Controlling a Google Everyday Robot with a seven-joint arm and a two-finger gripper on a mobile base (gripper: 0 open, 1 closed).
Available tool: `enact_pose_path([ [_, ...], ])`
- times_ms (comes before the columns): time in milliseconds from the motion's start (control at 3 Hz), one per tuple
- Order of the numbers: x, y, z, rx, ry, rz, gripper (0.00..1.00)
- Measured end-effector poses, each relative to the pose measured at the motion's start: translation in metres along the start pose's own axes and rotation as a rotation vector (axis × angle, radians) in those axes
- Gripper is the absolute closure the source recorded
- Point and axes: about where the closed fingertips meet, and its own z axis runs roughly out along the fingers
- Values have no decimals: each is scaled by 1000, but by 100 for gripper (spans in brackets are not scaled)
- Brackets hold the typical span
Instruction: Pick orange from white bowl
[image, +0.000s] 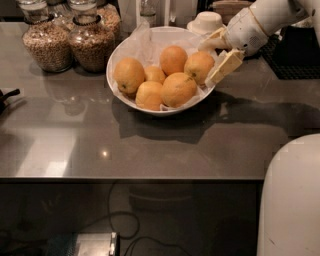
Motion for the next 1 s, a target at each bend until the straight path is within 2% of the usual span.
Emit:
enact_pose_path([
  [333, -2, -3, 1, 0, 0, 0, 25],
  [667, 0, -4, 0, -2, 0, -7, 14],
  [1000, -1, -6, 1, -3, -2, -9, 20],
])
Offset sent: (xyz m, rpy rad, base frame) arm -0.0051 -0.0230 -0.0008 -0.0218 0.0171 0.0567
